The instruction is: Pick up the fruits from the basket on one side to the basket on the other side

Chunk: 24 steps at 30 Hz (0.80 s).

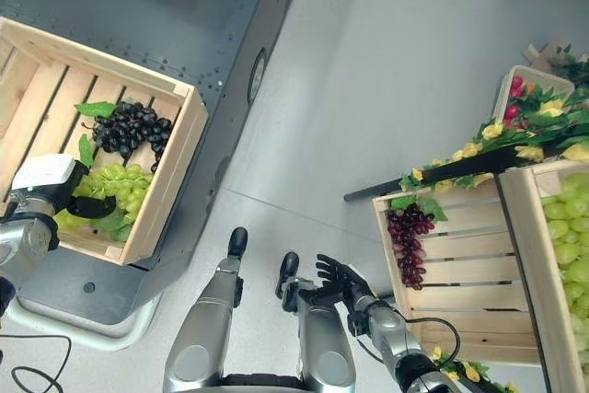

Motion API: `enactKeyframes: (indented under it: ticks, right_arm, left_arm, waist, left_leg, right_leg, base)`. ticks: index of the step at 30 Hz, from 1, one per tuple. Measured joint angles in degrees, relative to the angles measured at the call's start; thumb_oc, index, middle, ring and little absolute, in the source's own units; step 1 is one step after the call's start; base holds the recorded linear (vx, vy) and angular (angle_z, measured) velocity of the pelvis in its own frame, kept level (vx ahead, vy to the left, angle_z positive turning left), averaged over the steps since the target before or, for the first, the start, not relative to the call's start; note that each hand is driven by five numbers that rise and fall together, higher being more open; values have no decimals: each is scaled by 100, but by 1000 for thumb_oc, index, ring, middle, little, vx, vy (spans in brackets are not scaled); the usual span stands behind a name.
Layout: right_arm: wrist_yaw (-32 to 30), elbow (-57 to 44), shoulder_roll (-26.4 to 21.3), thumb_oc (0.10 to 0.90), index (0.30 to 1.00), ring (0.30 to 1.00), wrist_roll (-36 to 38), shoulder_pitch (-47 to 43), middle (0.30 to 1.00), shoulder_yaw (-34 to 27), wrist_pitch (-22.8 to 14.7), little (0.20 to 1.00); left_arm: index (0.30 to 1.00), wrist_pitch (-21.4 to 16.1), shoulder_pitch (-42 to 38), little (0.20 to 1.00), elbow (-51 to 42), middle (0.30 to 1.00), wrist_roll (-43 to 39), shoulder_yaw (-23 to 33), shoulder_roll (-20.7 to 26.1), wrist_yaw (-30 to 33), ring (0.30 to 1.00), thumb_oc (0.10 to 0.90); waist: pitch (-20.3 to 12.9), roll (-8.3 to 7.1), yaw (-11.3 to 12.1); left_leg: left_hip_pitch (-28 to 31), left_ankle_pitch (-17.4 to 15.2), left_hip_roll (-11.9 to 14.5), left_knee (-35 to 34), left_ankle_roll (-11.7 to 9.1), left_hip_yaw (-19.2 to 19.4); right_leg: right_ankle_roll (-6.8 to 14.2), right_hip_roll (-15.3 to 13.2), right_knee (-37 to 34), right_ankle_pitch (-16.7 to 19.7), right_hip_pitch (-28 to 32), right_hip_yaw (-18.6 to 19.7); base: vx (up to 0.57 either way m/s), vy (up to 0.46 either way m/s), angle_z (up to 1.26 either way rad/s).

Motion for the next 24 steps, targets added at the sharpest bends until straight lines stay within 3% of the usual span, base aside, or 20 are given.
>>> enactKeyframes:
  ticks: [5, 12, 22, 24]
  right_arm:
    - [-1, -101, 10, 800, 900, 900, 2, 85, 900, -43, -12, 900]
    - [-2, -1077, 11, 800, 900, 900, 11, 378, 900, -331, -27, 900]
    - [-26, -2597, -191, 800, 900, 900, 42, 634, 900, -467, -186, 900]
    - [-28, -2817, -280, 800, 900, 900, 63, 599, 900, -464, -218, 900]
  left_arm:
    - [300, -67, 345, 300, -455, 300, 50, 102, 41, 90, 300, 400]
    - [300, -209, 1284, 300, -1362, 300, 345, 806, 330, 3, 300, 400]
    - [300, -452, 1627, 300, -2126, 300, 665, 1200, 699, -265, 300, 400]
    - [300, -547, 1692, 300, -2174, 300, 788, 1193, 800, -333, 300, 400]
  waist:
    - [-4, 4, 81]
    - [-45, 71, 120]
    - [-811, 545, 210]
    - [-951, 581, 216]
  left_leg:
    - [449, 31, -4, -313, 17, 3]
    - [1175, 50, -4, -750, 54, -8]
    - [1628, 49, -42, -1116, 57, -140]
    - [1663, 50, -41, -1168, 57, -147]
  right_leg:
    - [13, -1, -272, 14, 431, -5]
    - [75, 20, -812, 61, 1207, -22]
    - [183, 51, -1630, 248, 1921, -49]
    - [189, 65, -1808, 326, 2014, -55]
  base:
    - [52, 13, 1]
    - [81, -20, 1]
    - [44, -62, 7]
    - [14, -72, 1]
